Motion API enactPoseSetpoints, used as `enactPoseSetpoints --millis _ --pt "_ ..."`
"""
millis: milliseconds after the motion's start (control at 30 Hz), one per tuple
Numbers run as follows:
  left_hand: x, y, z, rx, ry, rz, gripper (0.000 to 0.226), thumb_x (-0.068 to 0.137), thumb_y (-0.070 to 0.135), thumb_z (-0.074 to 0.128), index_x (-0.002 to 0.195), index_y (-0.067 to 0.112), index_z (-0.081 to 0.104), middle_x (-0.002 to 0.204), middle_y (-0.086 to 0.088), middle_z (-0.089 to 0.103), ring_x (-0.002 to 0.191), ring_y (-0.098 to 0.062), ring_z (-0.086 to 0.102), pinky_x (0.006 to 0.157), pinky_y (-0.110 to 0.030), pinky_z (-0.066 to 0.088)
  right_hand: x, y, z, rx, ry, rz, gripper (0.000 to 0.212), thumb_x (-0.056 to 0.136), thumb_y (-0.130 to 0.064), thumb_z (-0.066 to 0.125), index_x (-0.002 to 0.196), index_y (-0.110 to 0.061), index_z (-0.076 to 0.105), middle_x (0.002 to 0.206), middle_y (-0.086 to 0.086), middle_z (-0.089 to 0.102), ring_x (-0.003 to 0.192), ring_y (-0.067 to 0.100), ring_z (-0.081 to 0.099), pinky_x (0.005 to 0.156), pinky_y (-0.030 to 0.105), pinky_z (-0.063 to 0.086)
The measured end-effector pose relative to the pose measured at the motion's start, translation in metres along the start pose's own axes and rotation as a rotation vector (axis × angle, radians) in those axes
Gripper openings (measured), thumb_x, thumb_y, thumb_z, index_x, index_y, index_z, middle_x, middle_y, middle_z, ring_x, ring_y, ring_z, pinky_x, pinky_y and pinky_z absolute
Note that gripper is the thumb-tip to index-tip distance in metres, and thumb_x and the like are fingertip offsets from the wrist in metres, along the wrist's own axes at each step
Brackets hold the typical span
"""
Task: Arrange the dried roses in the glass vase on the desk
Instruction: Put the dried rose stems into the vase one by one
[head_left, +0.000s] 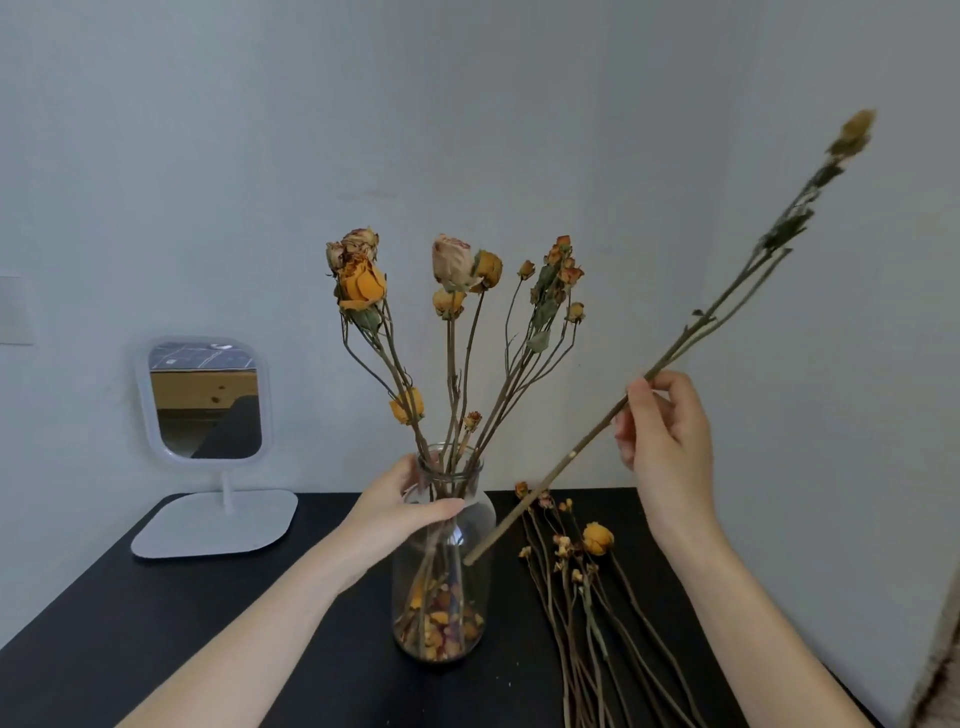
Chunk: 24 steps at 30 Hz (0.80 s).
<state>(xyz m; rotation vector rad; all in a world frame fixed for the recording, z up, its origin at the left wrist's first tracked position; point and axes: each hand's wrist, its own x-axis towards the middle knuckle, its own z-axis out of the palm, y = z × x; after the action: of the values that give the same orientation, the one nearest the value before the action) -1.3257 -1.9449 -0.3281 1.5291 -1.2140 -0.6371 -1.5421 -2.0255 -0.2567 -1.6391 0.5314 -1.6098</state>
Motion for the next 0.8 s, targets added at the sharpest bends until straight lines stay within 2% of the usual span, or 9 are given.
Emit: enactPoseSetpoints --millis 133,300,433,600,667,733,800 --pt "0.004 -0.006 0.002 0.022 0.060 0.024 0.045 0.068 0.038 0.078 0.104 0.045 0.051 0.106 0.029 0.055 0.100 0.010 0.048 0.087 -0.021 0.035 0.008 -0.014 0.000 0.021 0.028 -0.104 0.017 0.097 -0.021 0.042 0.084 -0.028 0.050 0.053 -0.012 0.052 0.050 0.000 0.047 0.047 0.007 0.038" --pt "-0.002 -0.003 0.010 0.057 0.204 0.098 0.044 0.067 0.034 0.080 0.098 0.042 0.050 0.101 0.024 0.060 0.093 0.011 0.051 0.069 -0.007 0.035 0.019 -0.032 0.003 0.062 0.081 -0.181 0.018 0.098 -0.019 0.041 0.083 -0.028 0.048 0.058 -0.009 0.048 0.051 0.000 0.044 0.047 0.010 0.037" --pt "-0.005 -0.005 0.013 0.087 0.293 0.139 0.047 0.065 0.030 0.082 0.099 0.037 0.050 0.100 0.017 0.061 0.094 0.006 0.054 0.070 -0.009 0.037 0.023 -0.039 0.009 0.117 0.075 -0.199 0.018 0.098 -0.018 0.040 0.084 -0.026 0.047 0.063 -0.004 0.047 0.051 0.000 0.044 0.047 0.009 0.037" --pt "-0.006 -0.005 0.013 0.121 0.305 0.140 0.050 0.065 0.030 0.082 0.105 0.028 0.052 0.102 0.014 0.061 0.094 0.004 0.054 0.075 -0.011 0.040 0.022 -0.037 0.024 0.088 0.007 -0.213 0.019 0.098 -0.018 0.039 0.083 -0.028 0.046 0.062 -0.006 0.048 0.052 0.002 0.044 0.046 0.012 0.036" --pt "-0.006 -0.006 0.013 0.123 0.313 0.142 0.052 0.066 0.030 0.081 0.108 0.025 0.052 0.103 0.013 0.061 0.097 0.001 0.055 0.079 -0.014 0.041 0.021 -0.033 0.031 0.023 -0.053 -0.205 0.019 0.098 -0.019 0.040 0.083 -0.029 0.046 0.063 -0.007 0.049 0.053 0.005 0.045 0.048 0.016 0.037" --pt "-0.007 -0.006 0.014 0.126 0.320 0.149 0.051 0.066 0.031 0.081 0.108 0.026 0.052 0.103 0.014 0.060 0.098 0.001 0.055 0.077 -0.011 0.040 0.019 -0.028 0.037 -0.077 -0.127 -0.190 0.018 0.097 -0.020 0.042 0.083 -0.030 0.047 0.066 -0.007 0.051 0.056 0.003 0.048 0.054 0.020 0.039" --pt "-0.007 -0.006 0.014 0.129 0.324 0.152 0.050 0.066 0.032 0.081 0.107 0.027 0.052 0.102 0.015 0.060 0.098 0.001 0.054 0.077 -0.013 0.040 0.017 -0.025 0.042 -0.183 -0.198 -0.192 0.014 0.096 -0.022 0.044 0.085 -0.029 0.048 0.066 -0.009 0.052 0.057 -0.001 0.049 0.057 0.018 0.040"
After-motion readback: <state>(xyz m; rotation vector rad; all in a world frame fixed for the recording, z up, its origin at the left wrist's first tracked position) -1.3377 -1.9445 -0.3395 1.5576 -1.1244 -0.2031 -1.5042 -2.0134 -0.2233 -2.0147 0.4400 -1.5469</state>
